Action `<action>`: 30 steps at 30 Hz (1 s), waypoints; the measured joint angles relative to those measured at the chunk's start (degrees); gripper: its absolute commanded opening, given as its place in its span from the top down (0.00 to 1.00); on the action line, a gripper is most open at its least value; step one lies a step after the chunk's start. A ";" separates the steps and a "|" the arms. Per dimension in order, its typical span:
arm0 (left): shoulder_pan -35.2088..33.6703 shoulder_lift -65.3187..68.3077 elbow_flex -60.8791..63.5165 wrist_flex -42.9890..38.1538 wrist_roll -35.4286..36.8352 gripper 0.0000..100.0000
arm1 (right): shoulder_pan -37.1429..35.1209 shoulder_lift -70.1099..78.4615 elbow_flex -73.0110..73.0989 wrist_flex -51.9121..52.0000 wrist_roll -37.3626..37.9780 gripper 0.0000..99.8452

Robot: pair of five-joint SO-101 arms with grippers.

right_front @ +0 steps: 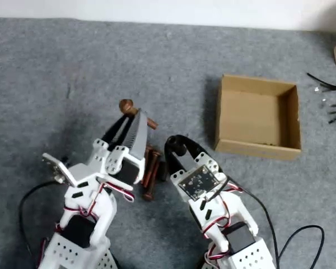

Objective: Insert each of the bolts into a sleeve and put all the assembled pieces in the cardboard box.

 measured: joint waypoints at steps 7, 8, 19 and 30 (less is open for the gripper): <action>1.85 0.00 0.00 0.88 2.11 0.99 | 0.00 0.00 0.00 0.00 0.00 0.99; 2.46 0.00 0.00 0.88 2.20 0.99 | 0.00 0.00 0.00 0.00 0.00 0.99; 8.44 -0.26 0.00 8.26 2.02 0.99 | 0.00 0.09 0.00 0.09 0.09 0.99; 8.26 -0.18 0.00 8.26 1.93 0.99 | -0.18 0.09 0.00 0.09 0.09 0.99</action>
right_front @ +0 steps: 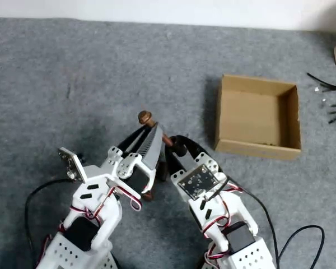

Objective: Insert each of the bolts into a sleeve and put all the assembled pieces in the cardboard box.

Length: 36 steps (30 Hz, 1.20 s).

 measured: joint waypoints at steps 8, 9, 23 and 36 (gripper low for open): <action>0.00 0.00 0.00 0.09 0.00 0.99 | -1.14 0.00 0.00 0.88 1.32 0.99; 0.00 0.00 0.00 0.09 0.00 0.99 | -1.32 0.00 0.00 0.88 1.58 0.99; -1.76 0.18 0.00 2.11 0.53 0.99 | -2.11 -0.09 0.00 0.88 1.58 0.99; -1.32 5.27 0.26 0.18 0.62 0.99 | -2.20 0.00 0.00 0.88 1.85 0.99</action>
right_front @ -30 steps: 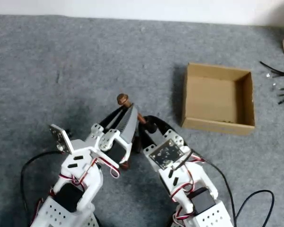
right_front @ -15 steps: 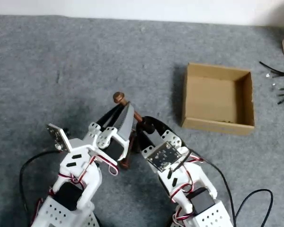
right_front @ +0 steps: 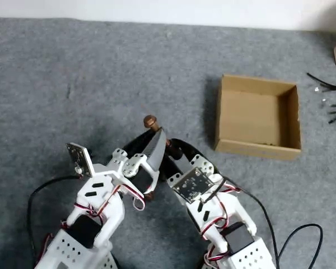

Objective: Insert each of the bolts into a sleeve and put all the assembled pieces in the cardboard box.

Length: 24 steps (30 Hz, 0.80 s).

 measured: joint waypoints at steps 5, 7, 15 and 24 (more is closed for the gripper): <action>0.00 0.26 0.00 0.09 0.00 0.99 | 0.00 0.00 0.00 0.00 0.00 0.99; 0.00 0.26 0.00 1.58 0.00 0.99 | 0.00 0.00 0.00 0.00 0.00 0.99; 0.18 1.14 0.09 5.36 -0.18 0.68 | 0.88 0.00 0.00 0.00 0.09 0.99; -1.23 1.14 -0.44 6.51 1.93 0.61 | 1.58 0.00 0.00 -0.09 0.09 0.99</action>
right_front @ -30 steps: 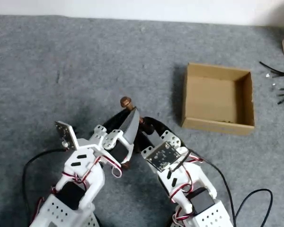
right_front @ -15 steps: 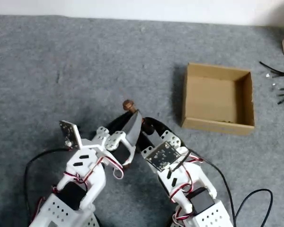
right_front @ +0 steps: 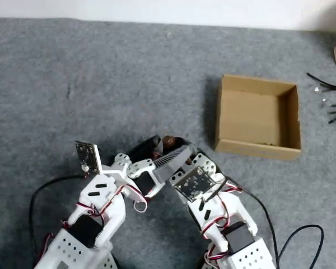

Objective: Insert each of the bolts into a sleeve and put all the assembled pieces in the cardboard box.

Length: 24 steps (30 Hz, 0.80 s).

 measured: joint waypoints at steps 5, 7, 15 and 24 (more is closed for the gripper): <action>-12.40 0.00 -3.52 0.18 11.69 0.61 | 0.00 0.00 0.00 0.00 0.00 0.99; -18.29 0.00 -3.96 0.18 16.00 0.61 | 0.35 0.00 0.00 0.00 0.00 0.99; -14.95 0.00 -0.35 0.18 2.37 0.61 | 5.71 0.00 0.00 -2.20 -2.90 0.99; -12.66 0.00 0.44 0.18 -13.36 0.63 | 16.70 0.00 0.00 -5.10 -12.66 0.99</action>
